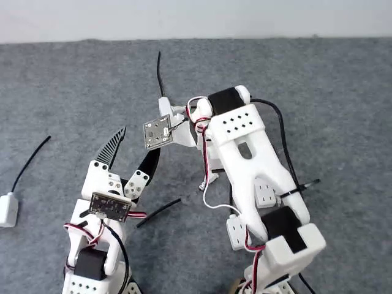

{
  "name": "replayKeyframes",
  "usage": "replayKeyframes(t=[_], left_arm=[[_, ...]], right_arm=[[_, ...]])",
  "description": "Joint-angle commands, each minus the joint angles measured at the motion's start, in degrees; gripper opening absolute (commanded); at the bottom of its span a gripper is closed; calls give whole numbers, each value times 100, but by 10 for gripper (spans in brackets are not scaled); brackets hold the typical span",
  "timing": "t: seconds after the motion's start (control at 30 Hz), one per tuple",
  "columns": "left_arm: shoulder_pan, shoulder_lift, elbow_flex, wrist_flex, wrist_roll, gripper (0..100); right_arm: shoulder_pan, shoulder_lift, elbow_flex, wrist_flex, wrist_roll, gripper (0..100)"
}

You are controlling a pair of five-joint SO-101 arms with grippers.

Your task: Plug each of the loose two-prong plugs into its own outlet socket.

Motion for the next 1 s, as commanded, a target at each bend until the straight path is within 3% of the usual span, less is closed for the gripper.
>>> replayKeyframes(t=[0.0,0.33,0.63,0.83,0.97], left_arm=[[26,-88,-312,-167,88,236],[-35,-62,-312,-316,79,235],[-607,-62,-338,-589,53,235],[-738,-62,-321,-563,-721,235],[-1284,-70,-180,-554,-941,235]], right_arm=[[-40,-497,-123,163,-88,184],[-22,-576,-88,154,-422,184],[-22,-127,-88,-303,-941,184],[-48,242,-105,-321,-985,184],[-48,321,-62,-268,-967,184]])
